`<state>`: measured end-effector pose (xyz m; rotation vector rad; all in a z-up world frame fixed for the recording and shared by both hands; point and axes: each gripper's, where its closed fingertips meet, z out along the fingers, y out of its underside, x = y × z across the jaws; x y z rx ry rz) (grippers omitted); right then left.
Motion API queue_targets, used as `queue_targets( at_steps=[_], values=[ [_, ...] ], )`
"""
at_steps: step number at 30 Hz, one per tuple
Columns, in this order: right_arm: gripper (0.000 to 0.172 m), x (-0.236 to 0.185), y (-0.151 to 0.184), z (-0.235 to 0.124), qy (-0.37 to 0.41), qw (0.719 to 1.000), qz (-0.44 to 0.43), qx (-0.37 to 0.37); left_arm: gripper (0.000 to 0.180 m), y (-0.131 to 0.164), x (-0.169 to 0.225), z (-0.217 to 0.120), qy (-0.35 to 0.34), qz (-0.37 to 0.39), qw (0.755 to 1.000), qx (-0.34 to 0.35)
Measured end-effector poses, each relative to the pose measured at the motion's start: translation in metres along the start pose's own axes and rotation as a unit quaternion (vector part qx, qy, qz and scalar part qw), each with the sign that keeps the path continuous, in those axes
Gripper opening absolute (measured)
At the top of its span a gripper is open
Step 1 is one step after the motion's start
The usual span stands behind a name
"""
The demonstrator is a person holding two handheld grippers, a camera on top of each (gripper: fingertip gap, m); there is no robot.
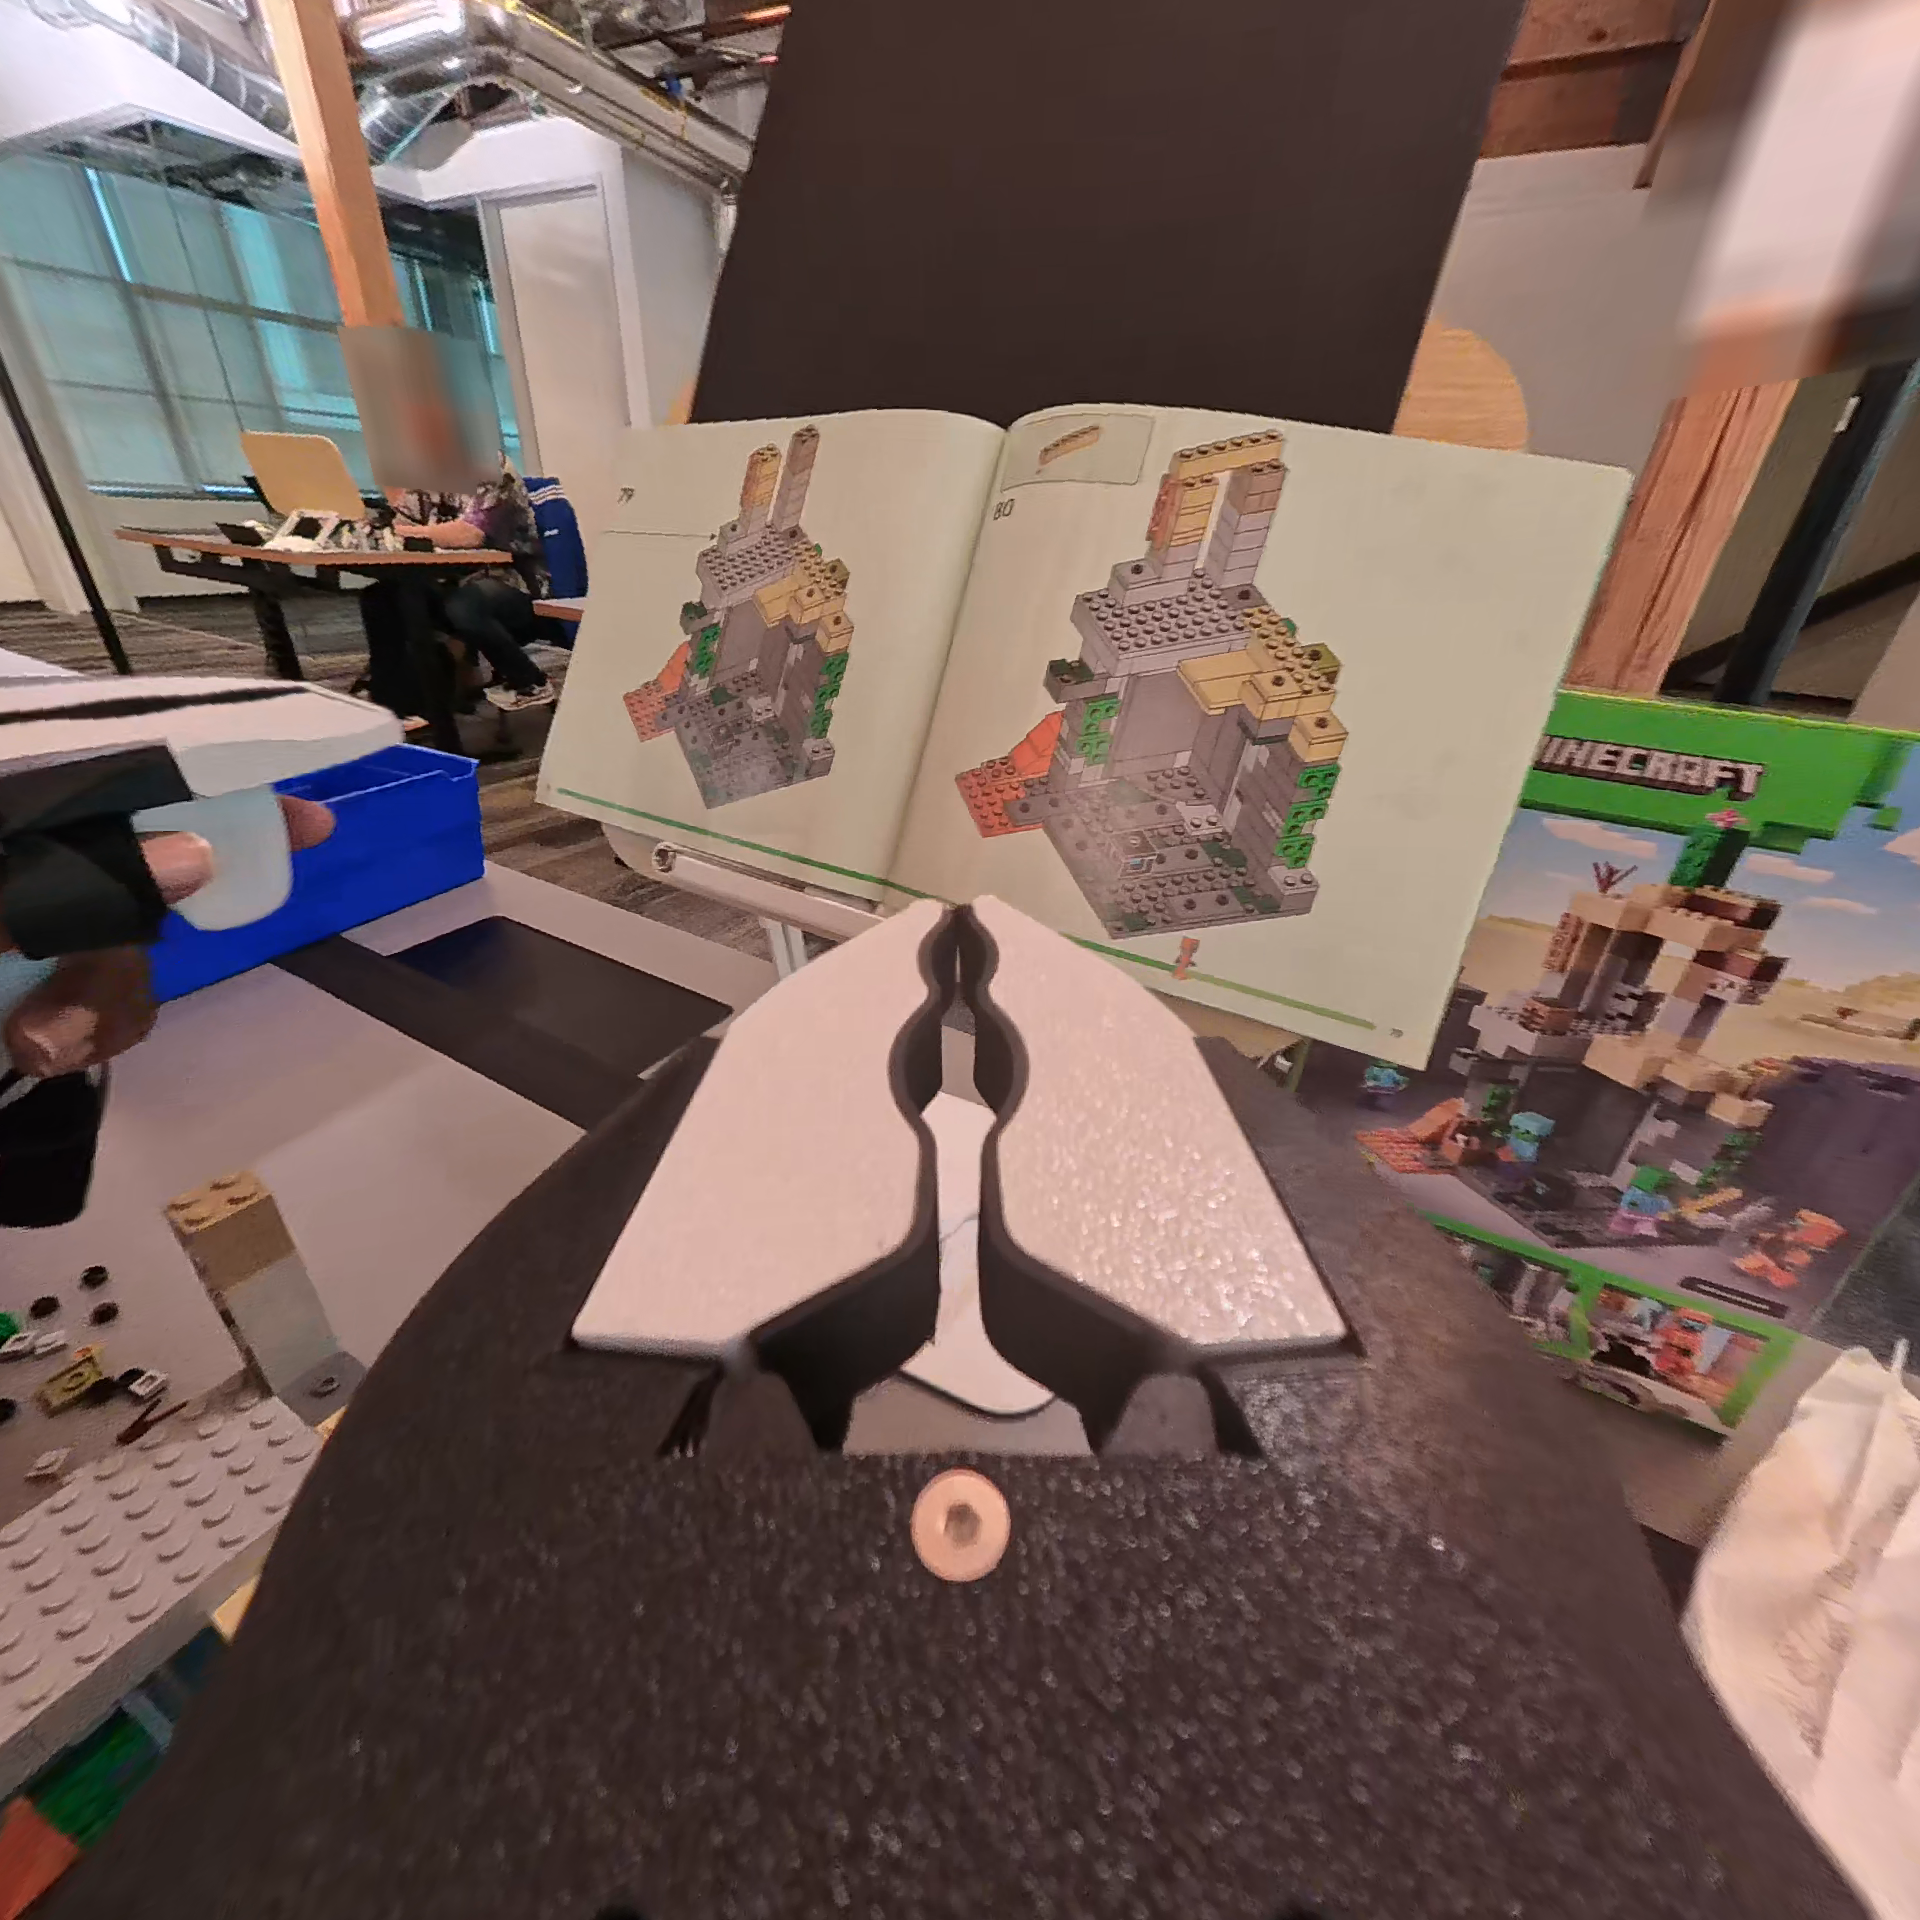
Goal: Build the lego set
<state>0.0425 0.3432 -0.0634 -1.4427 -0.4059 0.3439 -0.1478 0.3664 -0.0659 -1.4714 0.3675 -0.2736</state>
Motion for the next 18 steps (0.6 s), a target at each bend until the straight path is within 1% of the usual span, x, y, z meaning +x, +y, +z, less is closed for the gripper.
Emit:
queue_targets(
  at_steps=[3,6,9,11,13,14,15,17,18],
  values=[
    [0.0,-0.015,-0.003,-0.001,-0.032,0.999,-0.017,-0.007,0.0,0.002,0.018,-0.001,0.06,0.026,0.998,-0.021],
    [0.0,-0.04,-0.006,-0.007,-0.103,0.992,-0.058,-0.036,0.0,-0.014,0.038,-0.014,0.132,0.025,0.991,-0.012],
    [0.0,-0.057,-0.007,-0.018,-0.153,0.981,-0.109,-0.055,0.0,-0.035,0.05,-0.035,0.173,0.033,0.984,0.003],
    [0.001,-0.064,-0.004,-0.025,-0.182,0.971,-0.137,-0.069,0.0,-0.037,0.056,-0.048,0.186,0.04,0.982,-0.001],
    [0.007,-0.076,0.009,-0.034,-0.243,0.952,-0.153,-0.103,0.0,-0.024,0.061,-0.056,0.206,0.037,0.978,-0.02],
    [0.012,-0.081,0.019,-0.039,-0.275,0.94,-0.158,-0.124,0.009,-0.01,0.064,-0.06,0.22,0.024,0.975,-0.038],
    [0.016,-0.084,0.03,-0.043,-0.299,0.929,-0.167,-0.142,0.028,0.006,0.067,-0.063,0.238,0.001,0.969,-0.059],
    [0.019,-0.086,0.054,-0.05,-0.335,0.905,-0.196,-0.174,0.043,0.04,0.074,-0.072,0.278,-0.054,0.954,-0.097],
    [0.021,-0.085,0.07,-0.055,-0.354,0.89,-0.206,-0.2,0.047,0.054,0.074,-0.076,0.283,-0.077,0.951,-0.102]
  ],
)
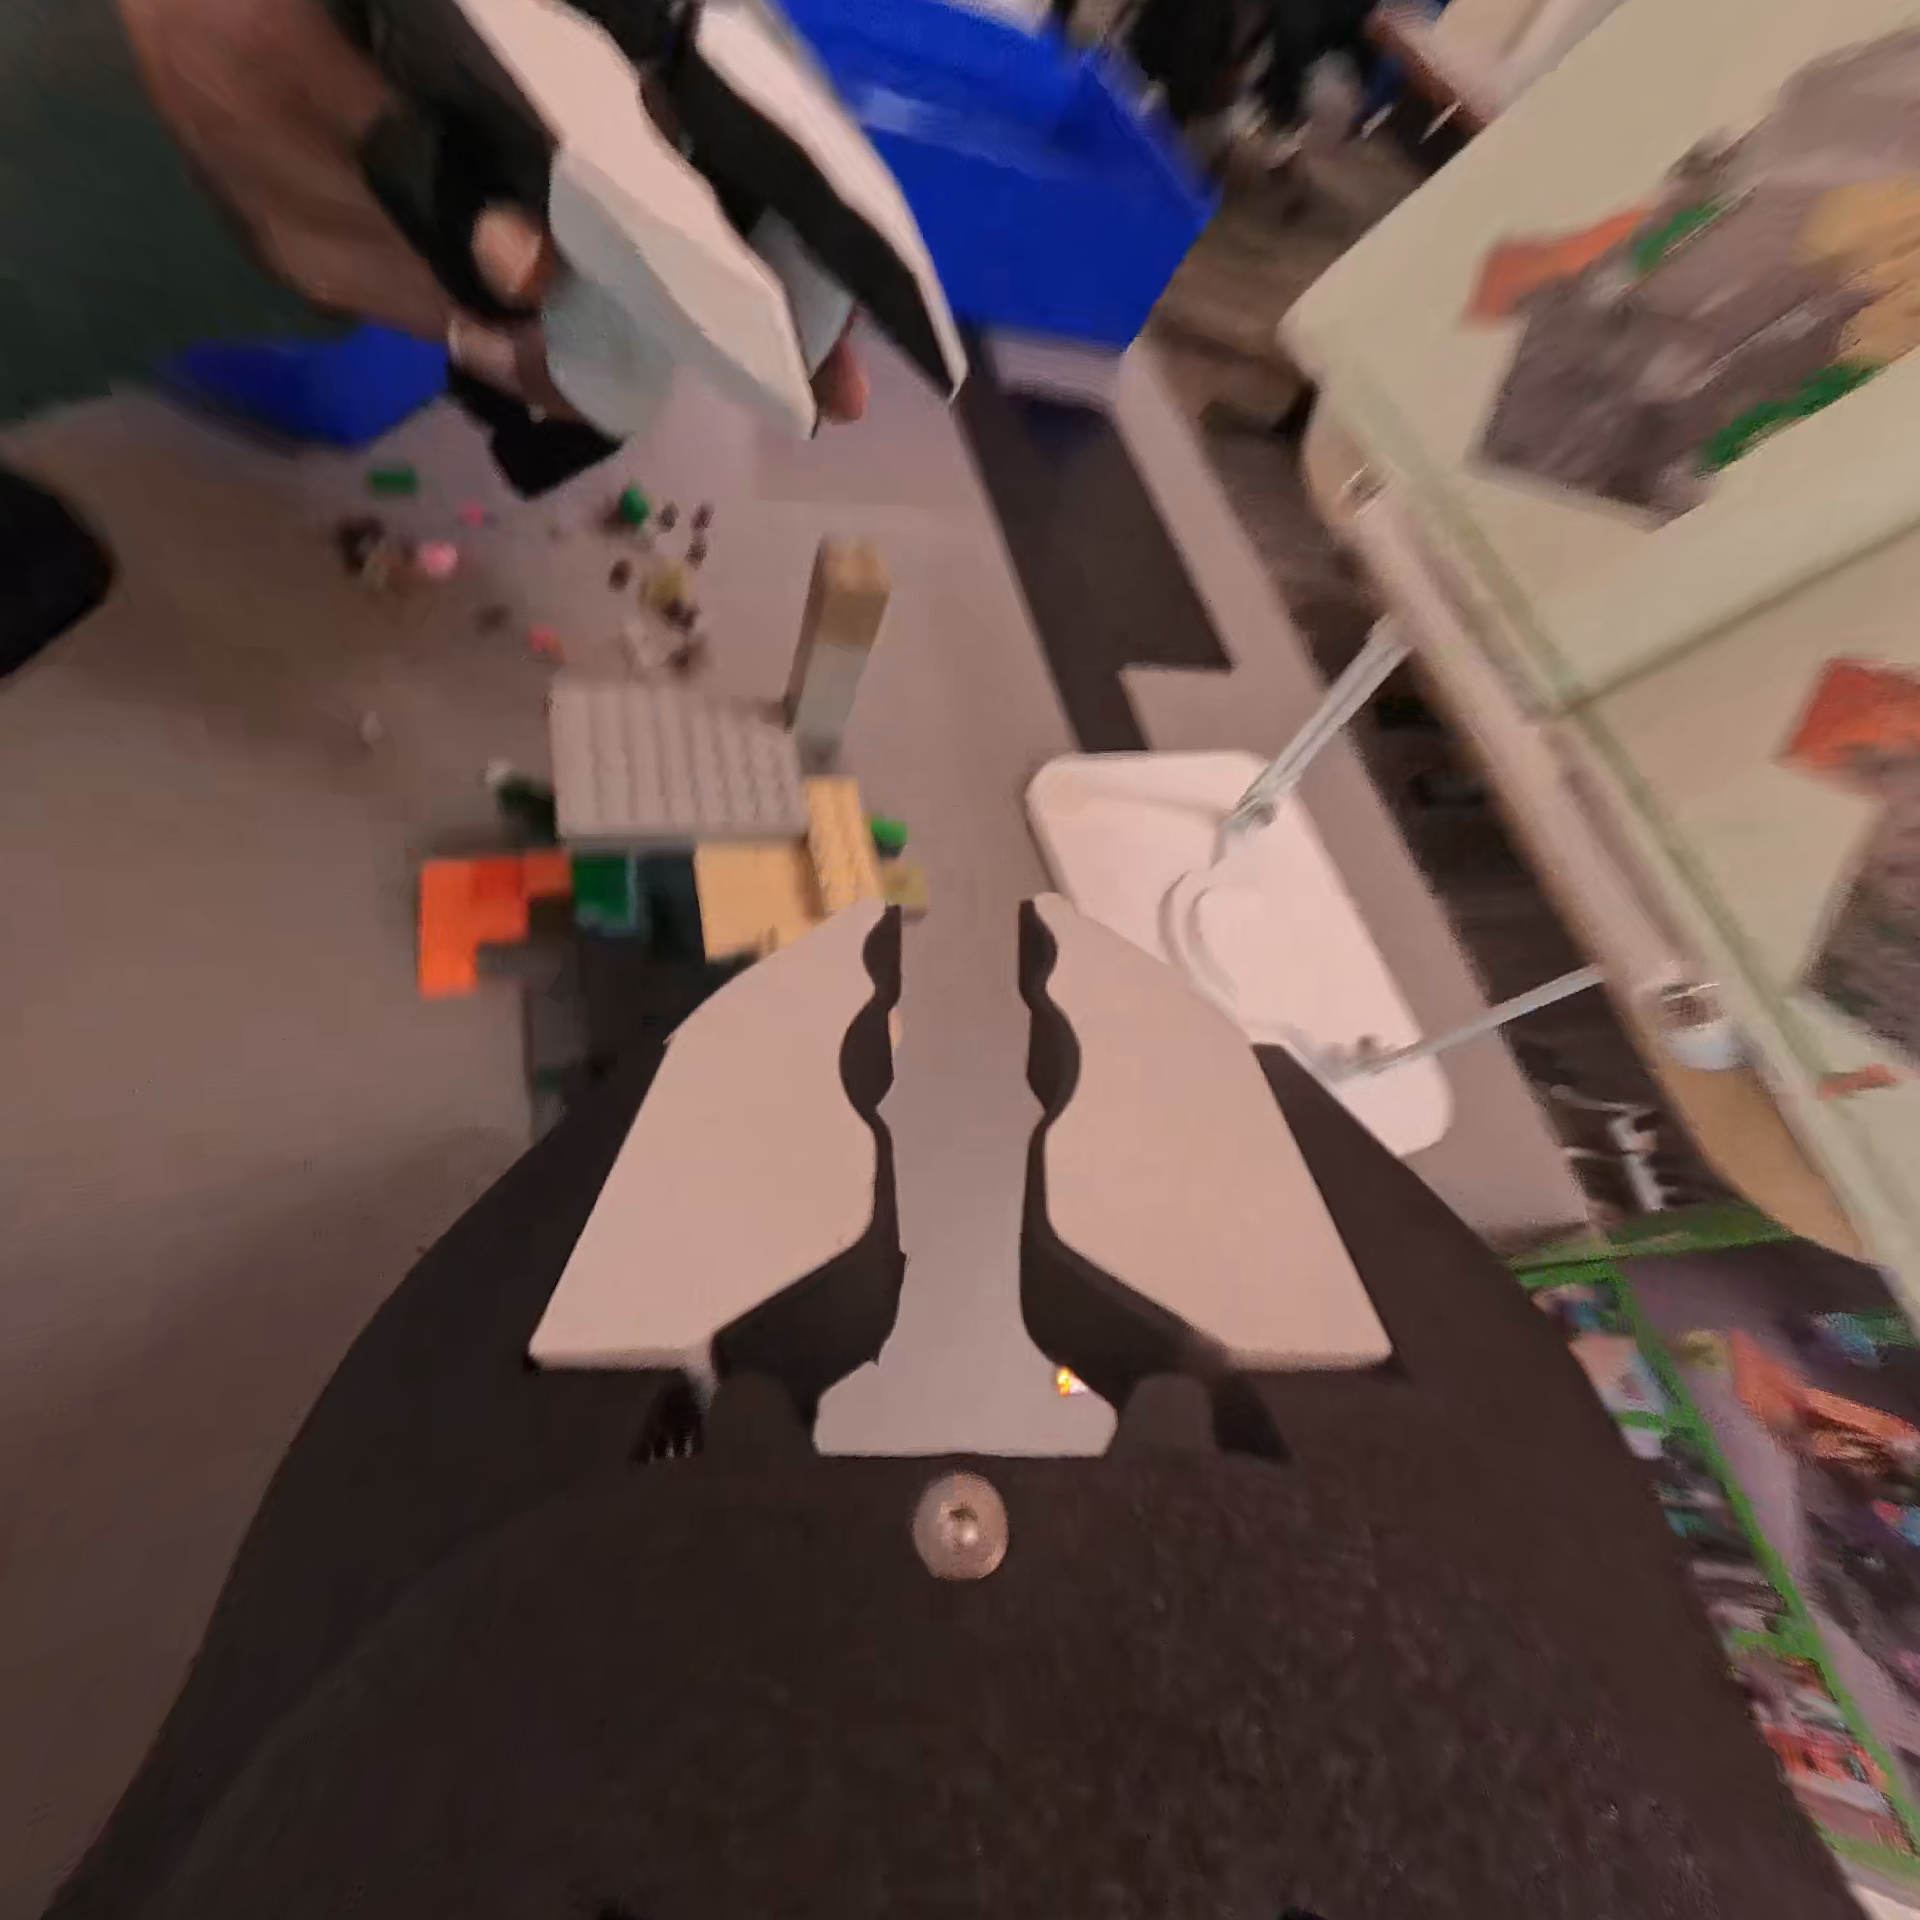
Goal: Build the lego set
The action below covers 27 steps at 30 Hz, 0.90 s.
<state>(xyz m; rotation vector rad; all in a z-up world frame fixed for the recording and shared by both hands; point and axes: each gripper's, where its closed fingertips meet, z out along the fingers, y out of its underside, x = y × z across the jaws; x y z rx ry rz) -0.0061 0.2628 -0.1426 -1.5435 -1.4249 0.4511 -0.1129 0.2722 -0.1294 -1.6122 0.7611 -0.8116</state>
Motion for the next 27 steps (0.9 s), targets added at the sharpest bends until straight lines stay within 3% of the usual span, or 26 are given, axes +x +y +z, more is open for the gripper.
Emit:
queue_targets(
  at_steps=[4,9,17,20,27],
  values=[
    [0.044,-0.019,0.049,0.011,-0.087,0.993,0.035,-0.079,0.063,0.046,-0.005,0.0,0.026,-0.013,0.999,-0.023],
    [0.057,-0.032,0.08,0.034,-0.122,0.982,0.053,-0.137,0.072,0.056,0.013,0.015,0.096,-0.014,0.995,-0.008],
    [0.033,-0.018,0.088,0.061,-0.054,0.986,0.019,-0.159,0.039,0.064,0.026,0.01,0.109,0.05,0.992,-0.05],
    [0.028,-0.005,0.084,0.067,-0.014,0.99,0.022,-0.14,0.034,0.061,0.029,0.004,0.12,0.049,0.99,-0.049],
    [0.028,-0.002,0.081,0.065,-0.014,0.992,0.03,-0.118,0.03,0.062,0.029,0.003,0.118,0.056,0.99,-0.054]
  ],
)
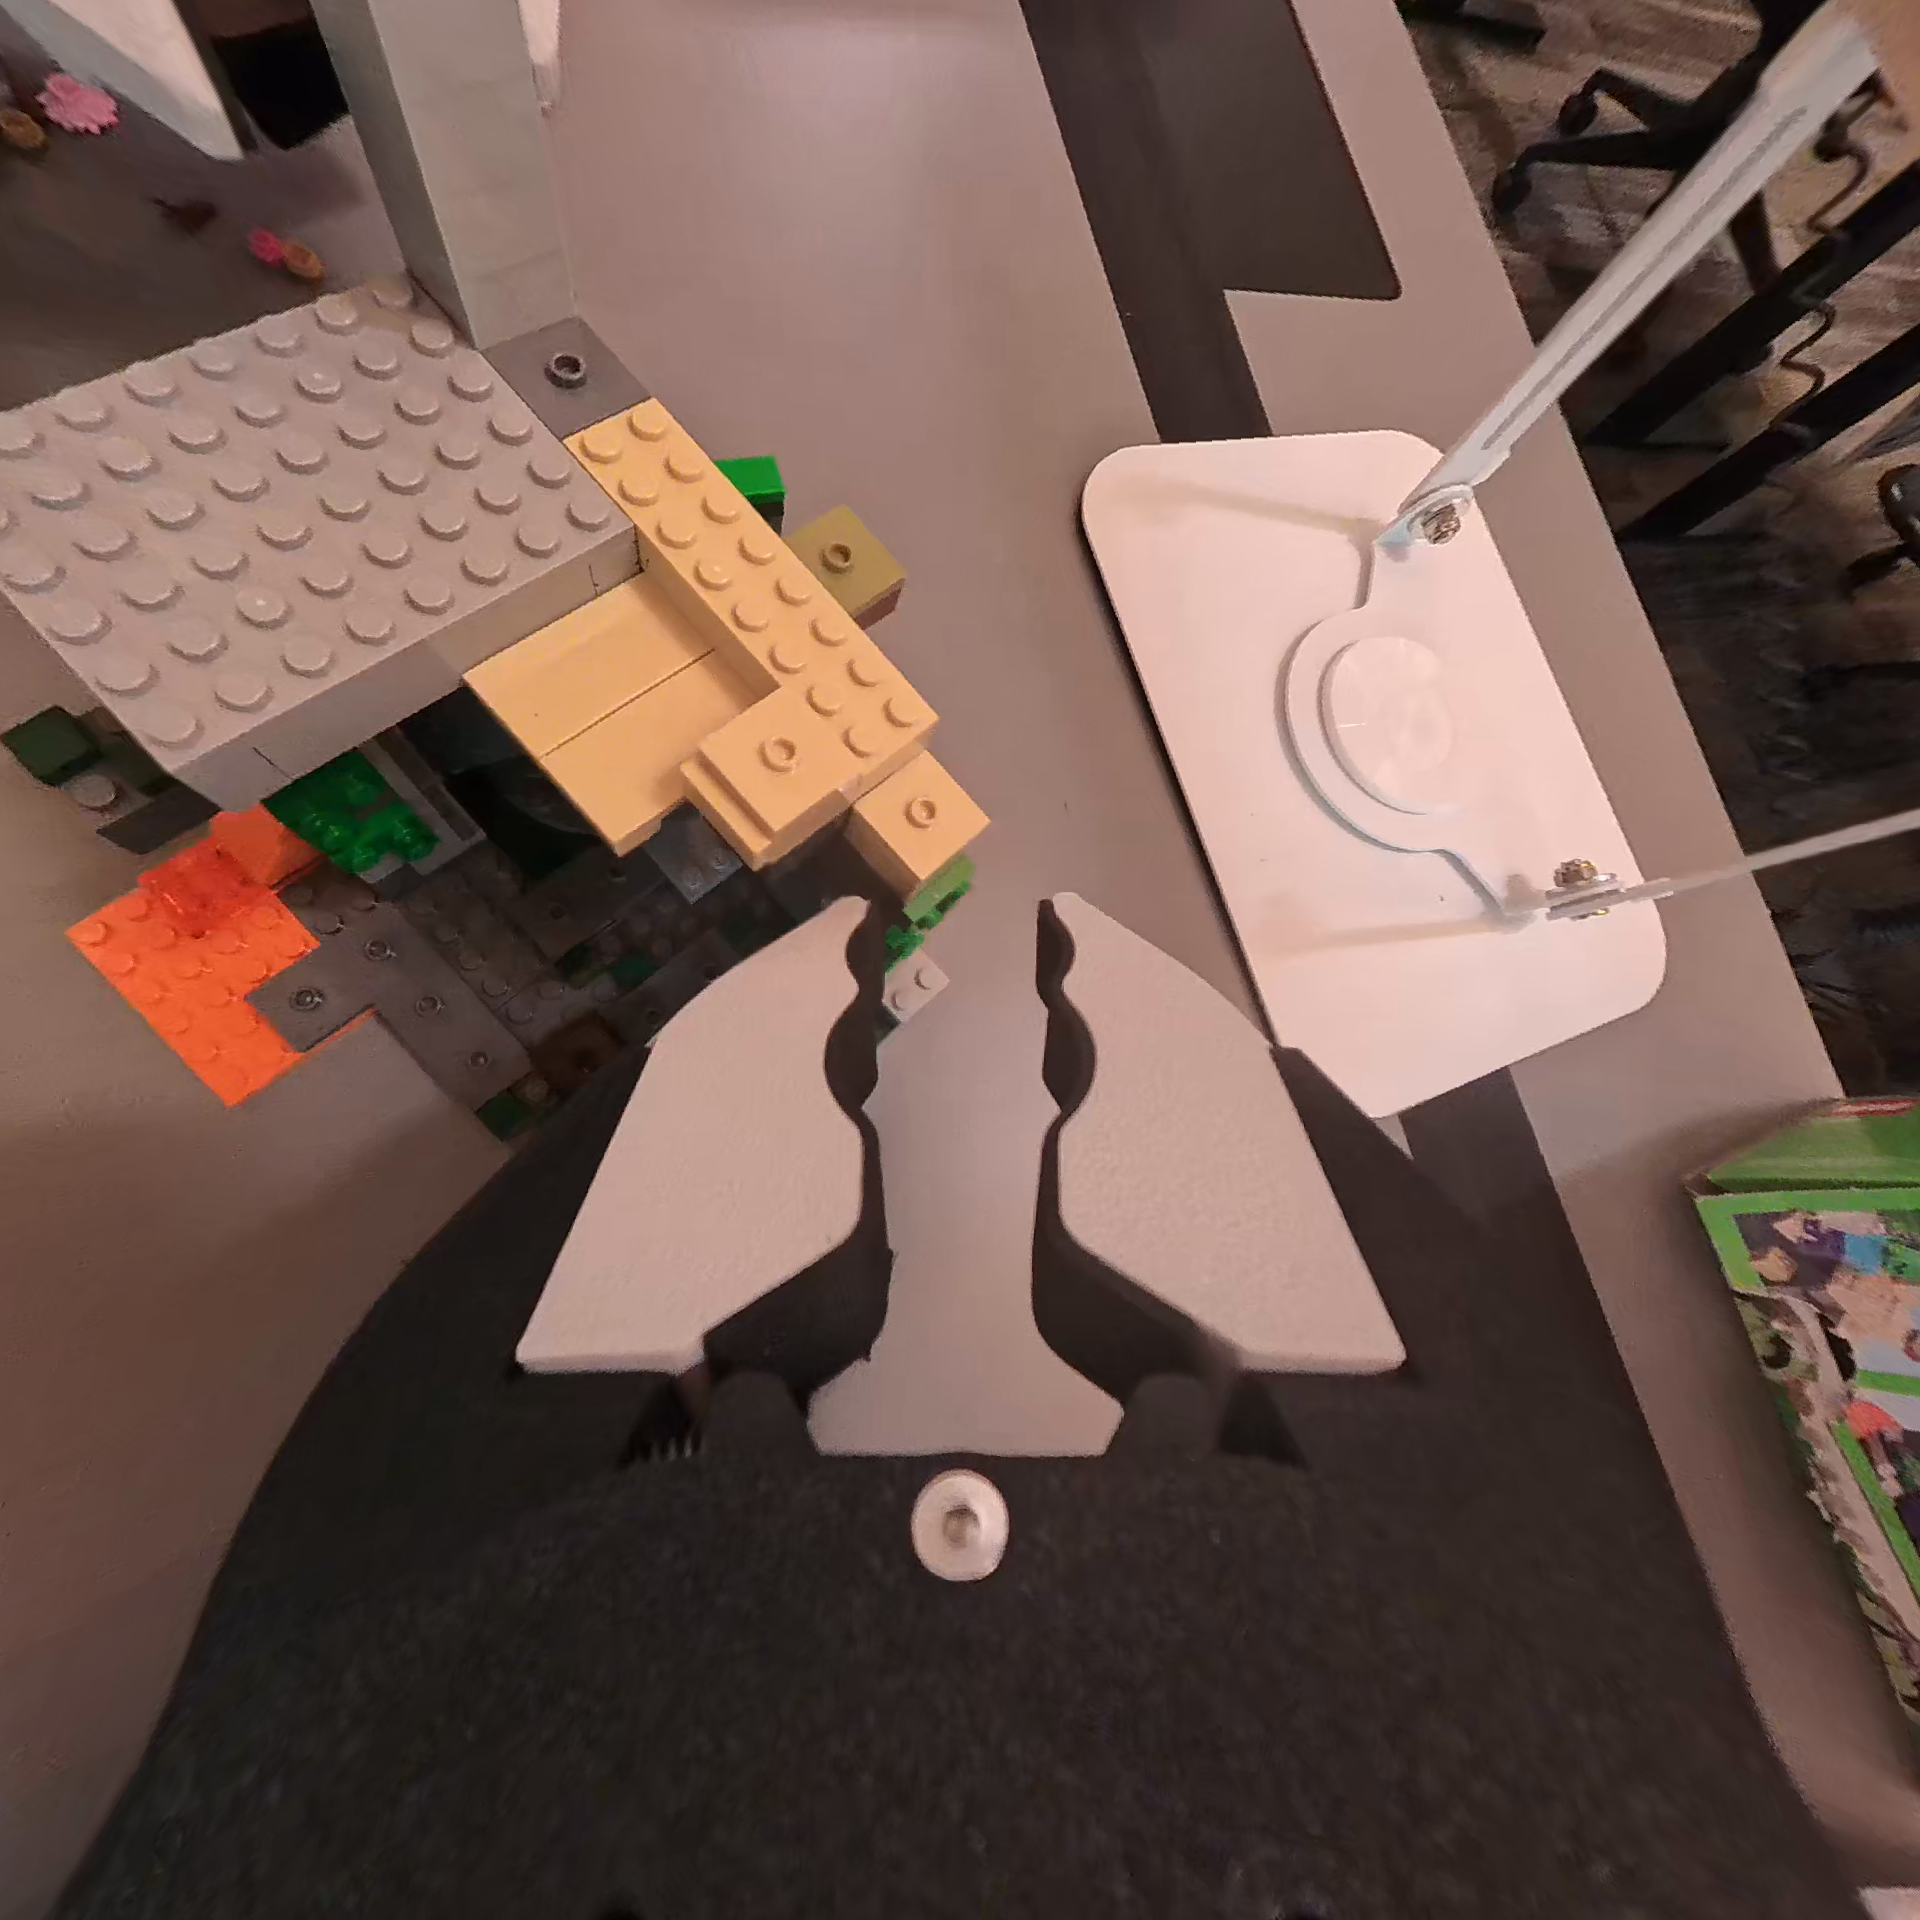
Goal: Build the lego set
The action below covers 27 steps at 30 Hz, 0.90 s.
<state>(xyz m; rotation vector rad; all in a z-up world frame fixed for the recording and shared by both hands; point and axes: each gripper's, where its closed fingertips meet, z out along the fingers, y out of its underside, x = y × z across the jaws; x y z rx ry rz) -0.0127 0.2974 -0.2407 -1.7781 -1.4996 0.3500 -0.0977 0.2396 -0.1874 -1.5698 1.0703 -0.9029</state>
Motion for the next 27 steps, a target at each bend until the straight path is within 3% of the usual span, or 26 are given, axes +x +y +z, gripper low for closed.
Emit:
queue_targets(
  at_steps=[8,12,18,23,27],
  values=[
    [0.032,0.01,-0.013,-0.064,0.011,0.998,0.028,0.05,0.033,0.006,-0.002,-0.011,-0.005,0.007,1.0,-0.016],
    [0.044,-0.025,0.029,-0.076,-0.032,0.999,0.011,-0.024,0.032,0.008,-0.003,-0.013,0.003,-0.001,1.0,-0.015],
    [0.048,-0.063,0.073,-0.077,-0.052,0.997,0.063,-0.015,0.037,0.009,0.003,0.005,0.011,-0.008,1.0,-0.01],
    [0.047,-0.072,0.082,-0.057,-0.059,0.995,0.074,-0.007,0.033,0.008,0.001,0.015,-0.001,-0.019,1.0,0.007],
    [0.027,-0.078,0.078,-0.054,-0.078,0.994,0.073,0.006,0.019,0.008,-0.005,0.014,-0.001,-0.024,1.0,0.019]
  ],
)
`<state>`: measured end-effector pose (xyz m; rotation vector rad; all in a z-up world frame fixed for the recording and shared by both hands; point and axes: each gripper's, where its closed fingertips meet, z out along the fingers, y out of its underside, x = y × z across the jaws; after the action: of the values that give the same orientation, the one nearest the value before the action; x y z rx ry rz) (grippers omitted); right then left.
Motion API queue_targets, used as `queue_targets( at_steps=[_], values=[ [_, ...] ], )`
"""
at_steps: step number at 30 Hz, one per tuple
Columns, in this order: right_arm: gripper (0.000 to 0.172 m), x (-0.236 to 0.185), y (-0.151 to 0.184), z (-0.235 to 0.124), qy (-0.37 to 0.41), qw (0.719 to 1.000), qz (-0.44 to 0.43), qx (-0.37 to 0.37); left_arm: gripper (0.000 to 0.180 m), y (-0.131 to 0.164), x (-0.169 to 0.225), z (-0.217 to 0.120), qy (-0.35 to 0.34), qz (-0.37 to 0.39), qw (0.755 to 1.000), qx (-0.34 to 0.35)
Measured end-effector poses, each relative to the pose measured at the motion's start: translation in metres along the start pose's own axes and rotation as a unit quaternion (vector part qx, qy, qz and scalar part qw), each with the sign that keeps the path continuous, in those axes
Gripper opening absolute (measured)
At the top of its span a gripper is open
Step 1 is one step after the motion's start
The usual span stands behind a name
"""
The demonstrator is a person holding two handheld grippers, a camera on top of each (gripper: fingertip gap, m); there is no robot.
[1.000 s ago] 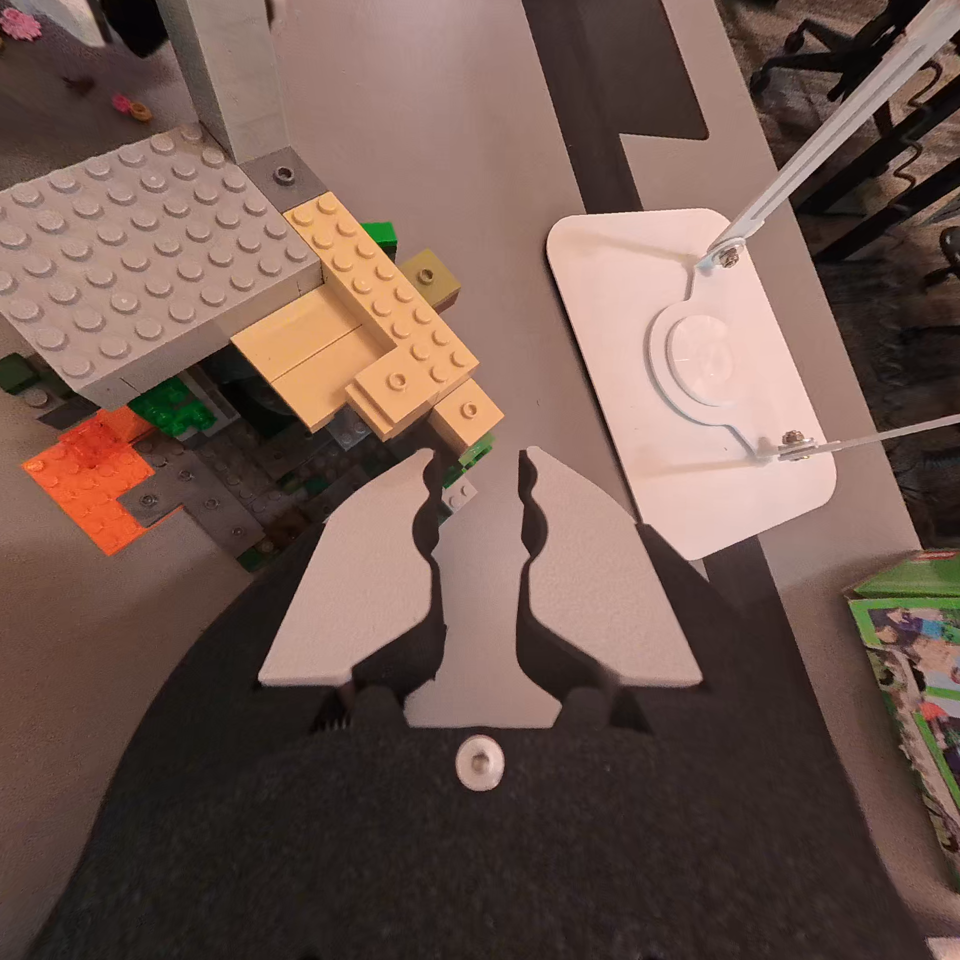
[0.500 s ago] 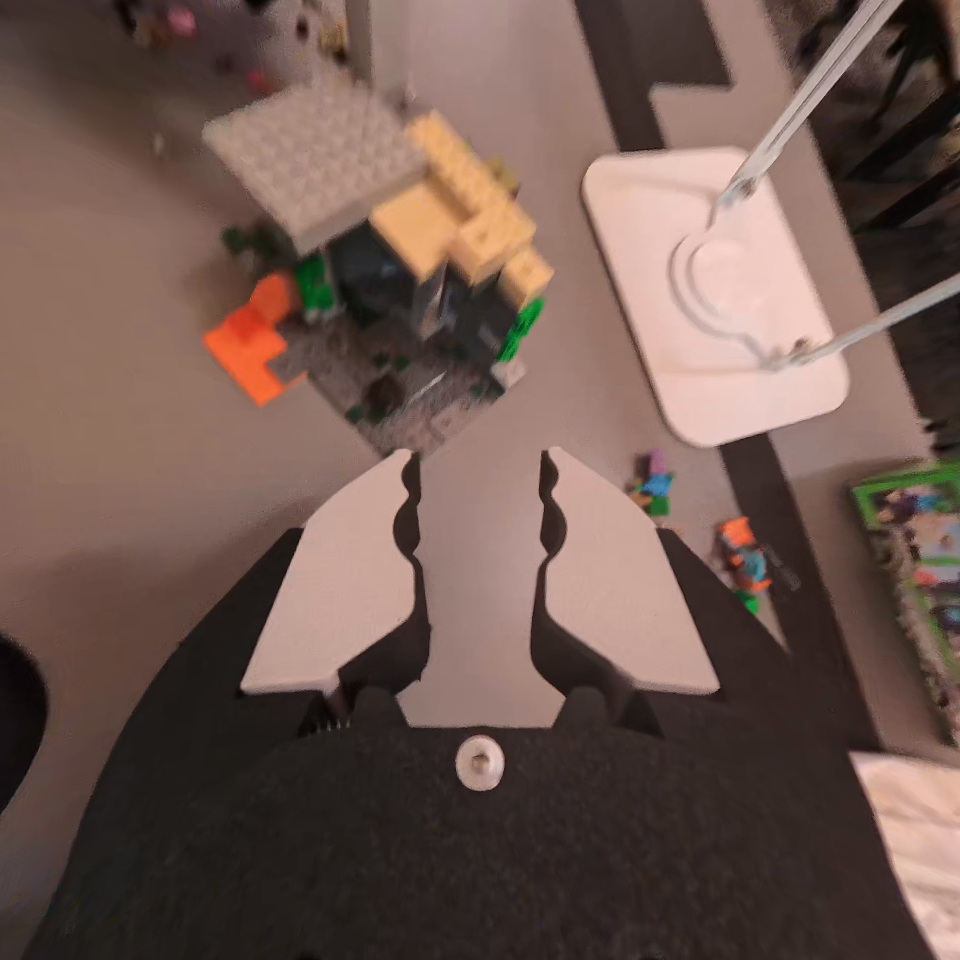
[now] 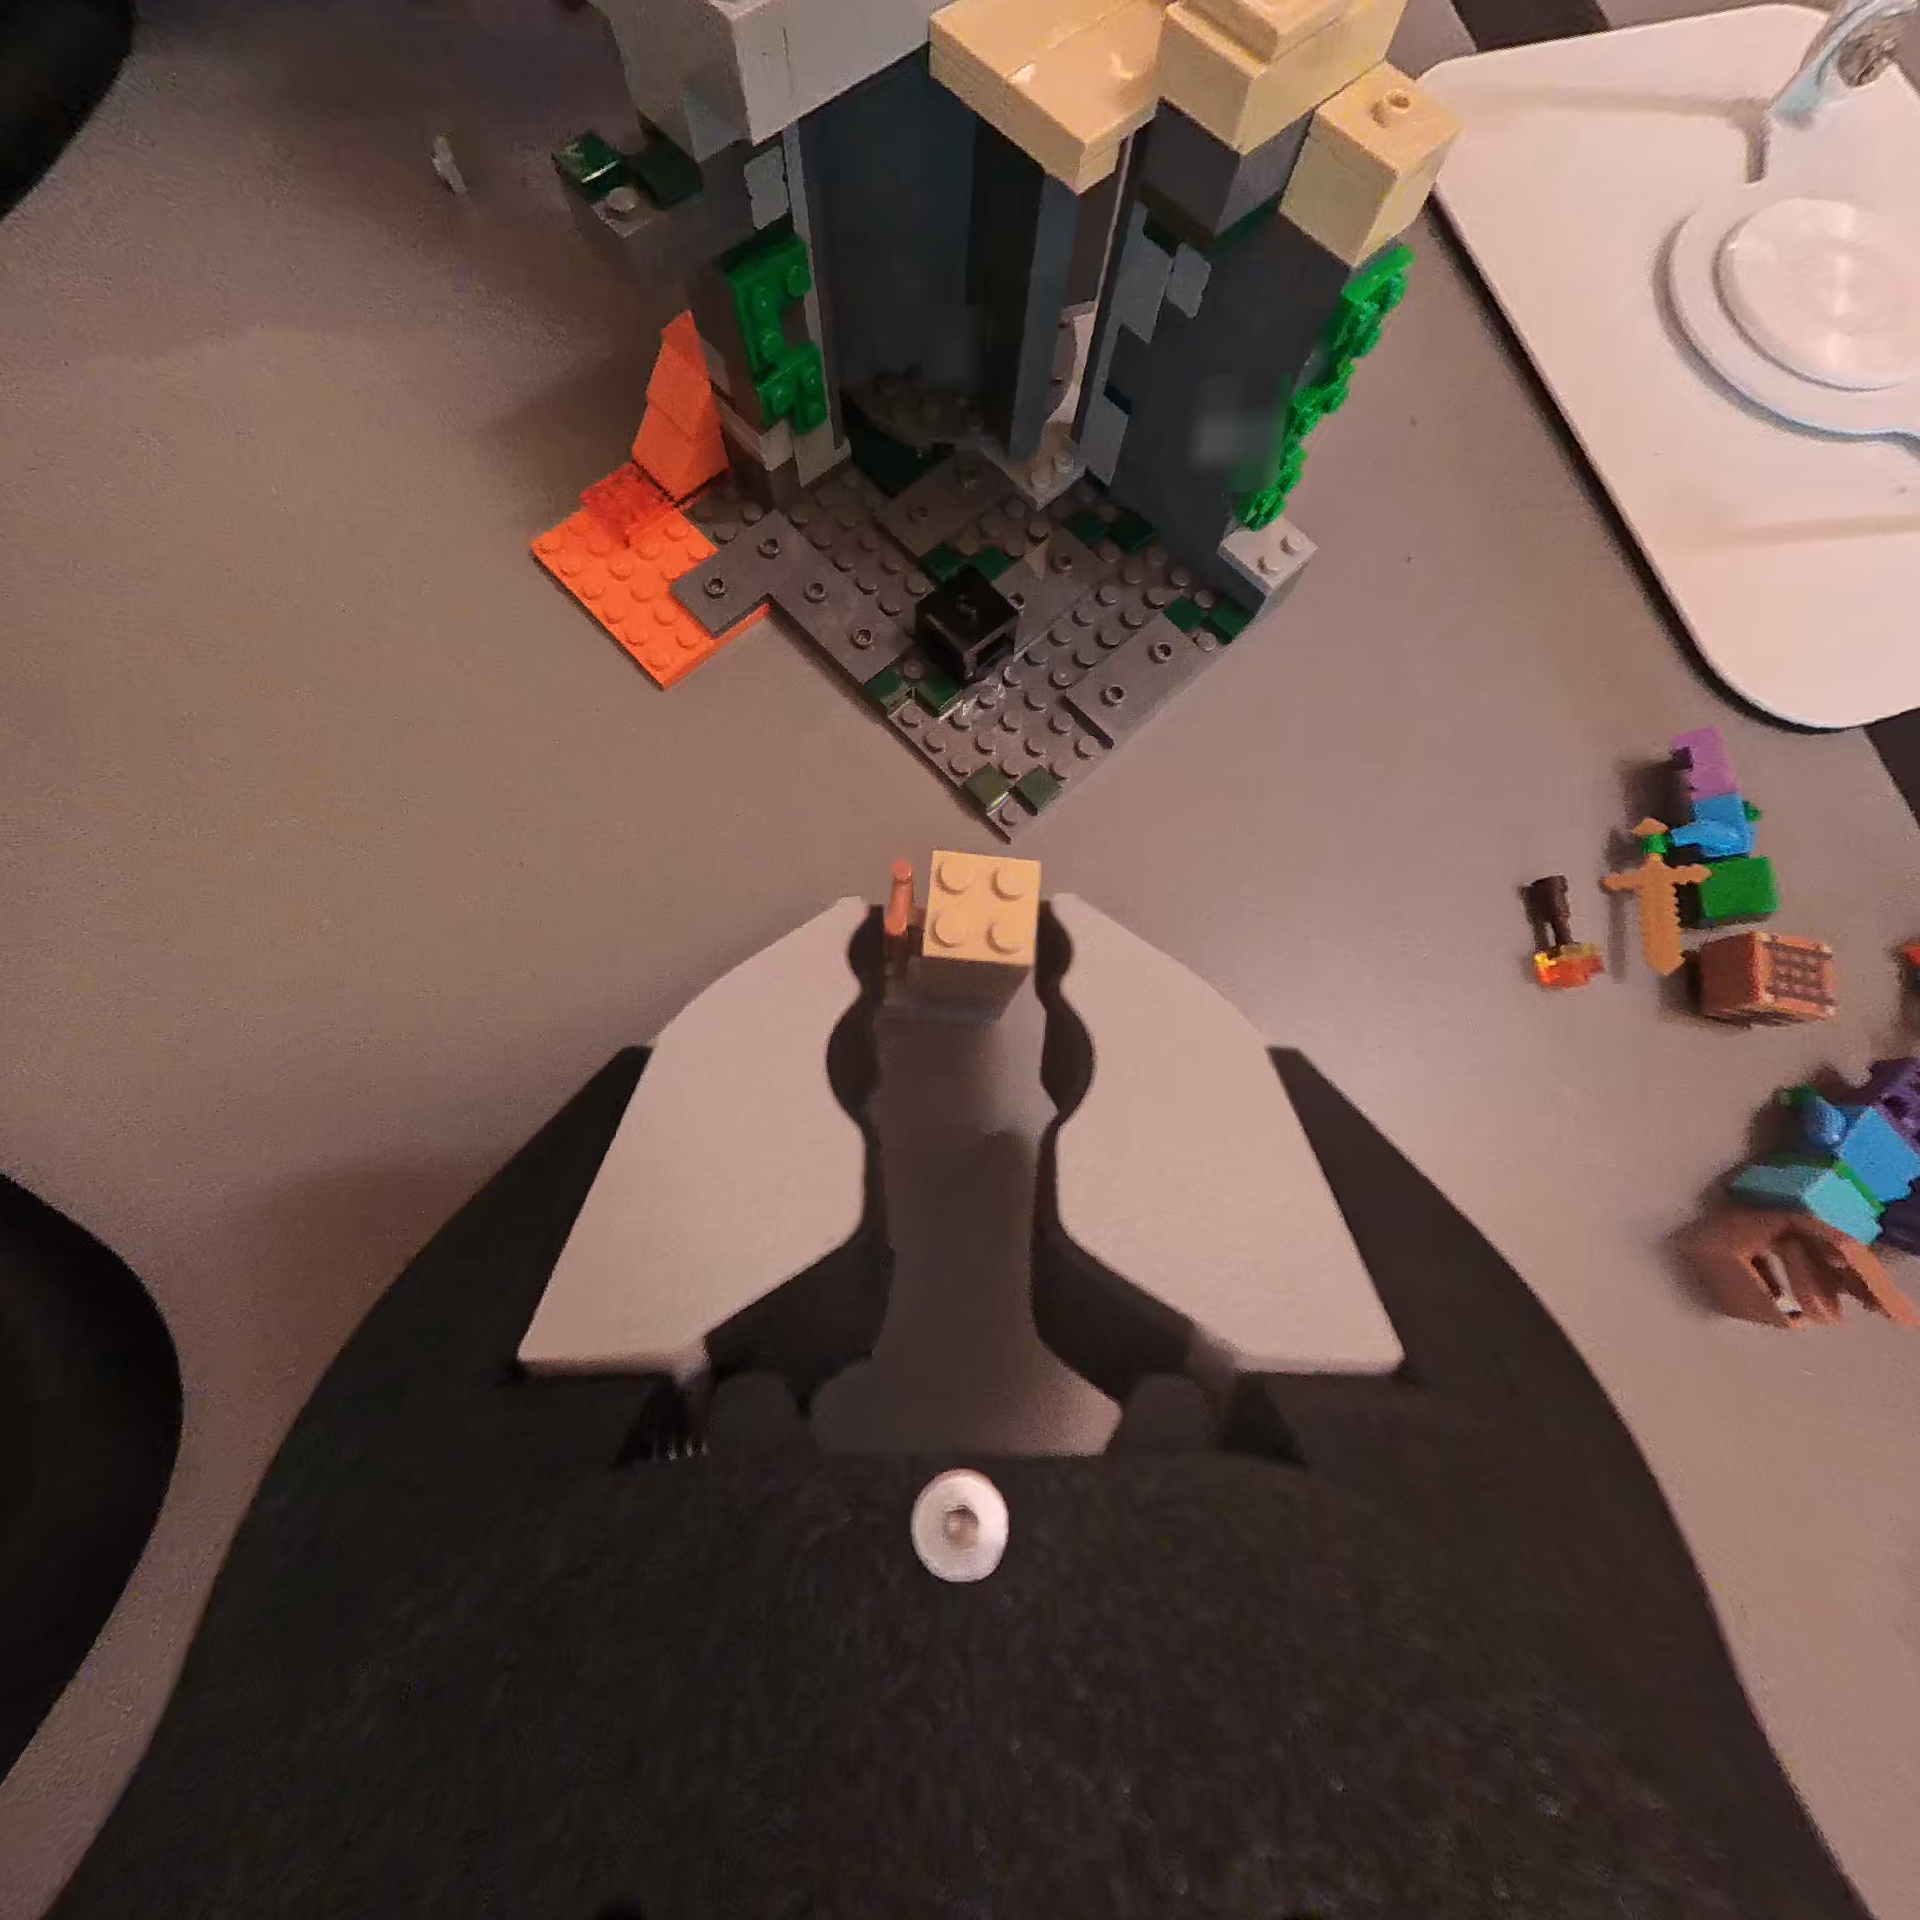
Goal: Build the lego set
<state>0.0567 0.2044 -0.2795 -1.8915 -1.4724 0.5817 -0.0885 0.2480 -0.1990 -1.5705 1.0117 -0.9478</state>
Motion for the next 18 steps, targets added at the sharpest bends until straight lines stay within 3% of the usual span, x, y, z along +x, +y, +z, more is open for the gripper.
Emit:
queue_targets(
  at_steps=[8,13,18],
  values=[
    [0.024,-0.005,-0.018,-0.006,-0.019,0.998,0.005,0.061,0.018,0.0,-0.003,0.0,0.031,0.009,0.999,-0.004],
    [0.024,0.025,-0.065,-0.022,0.008,0.989,-0.002,0.148,0.021,0.0,-0.009,-0.001,0.051,-0.003,0.999,-0.01],
    [0.024,0.068,-0.119,-0.026,0.011,0.976,0.013,0.216,0.035,0.0,-0.029,-0.009,0.008,-0.011,1.0,-0.019]
  ],
)
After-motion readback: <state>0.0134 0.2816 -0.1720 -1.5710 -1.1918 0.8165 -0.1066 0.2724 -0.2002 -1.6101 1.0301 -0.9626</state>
